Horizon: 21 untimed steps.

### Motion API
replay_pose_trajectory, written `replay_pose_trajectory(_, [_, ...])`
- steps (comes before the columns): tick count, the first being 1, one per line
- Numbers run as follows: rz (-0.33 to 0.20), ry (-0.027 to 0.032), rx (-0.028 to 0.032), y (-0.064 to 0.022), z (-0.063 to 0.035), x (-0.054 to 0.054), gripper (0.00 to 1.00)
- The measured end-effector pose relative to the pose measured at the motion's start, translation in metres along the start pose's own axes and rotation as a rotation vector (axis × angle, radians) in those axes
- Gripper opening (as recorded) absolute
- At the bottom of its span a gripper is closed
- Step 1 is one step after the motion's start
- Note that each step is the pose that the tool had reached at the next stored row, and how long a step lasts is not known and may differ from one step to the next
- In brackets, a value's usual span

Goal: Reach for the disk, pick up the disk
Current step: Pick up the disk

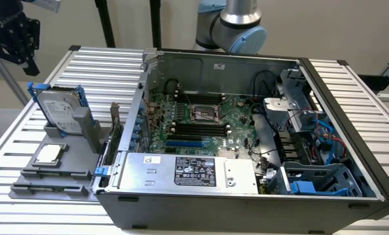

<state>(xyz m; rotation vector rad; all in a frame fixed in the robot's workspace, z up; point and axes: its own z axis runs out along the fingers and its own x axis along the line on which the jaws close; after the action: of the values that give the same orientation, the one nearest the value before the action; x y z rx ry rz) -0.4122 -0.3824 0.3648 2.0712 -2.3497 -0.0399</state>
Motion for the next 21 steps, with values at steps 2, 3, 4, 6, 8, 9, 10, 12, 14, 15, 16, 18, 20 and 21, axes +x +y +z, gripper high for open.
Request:
replay_pose_trajectory(2, [-0.018,0.0005,-0.0001,-0.0007,0.0004,0.000,0.11])
replay_pose_trajectory(3, [-0.024,0.0006,-0.0003,-0.0018,0.0003,0.000,0.11])
replay_pose_trajectory(4, [-0.025,-0.0003,-0.0003,-0.0031,0.0003,0.000,0.11])
replay_pose_trajectory(6, [-0.025,-0.0011,-0.0003,-0.0034,0.0004,0.000,0.11])
replay_pose_trajectory(8, [-0.025,-0.0012,-0.0003,-0.0035,0.0004,0.000,0.12])
replay_pose_trajectory(9, [-0.025,-0.0012,-0.0003,-0.0035,0.0004,0.000,0.18])
replay_pose_trajectory(10, [-0.025,-0.0012,-0.0003,-0.0036,0.0004,0.000,0.18])
replay_pose_trajectory(12, [-0.025,-0.0013,-0.0002,-0.0036,0.0006,0.000,0.24])
replay_pose_trajectory(14, [-0.025,-0.0012,-0.0003,-0.0037,0.0011,0.000,0.36])
replay_pose_trajectory(15, [-0.025,-0.0013,-0.0002,-0.0036,0.0018,0.000,0.42])
replay_pose_trajectory(16, [-0.025,-0.0013,0.0000,-0.0037,0.0028,0.000,0.48])
replay_pose_trajectory(18, [-0.026,-0.0012,0.0002,-0.0038,0.0057,0.000,0.53])
replay_pose_trajectory(20, [-0.027,-0.0012,0.0004,-0.0038,0.0095,0.000,0.53])
replay_pose_trajectory(21, [-0.028,-0.0012,0.0005,-0.0038,0.0113,0.000,0.60])
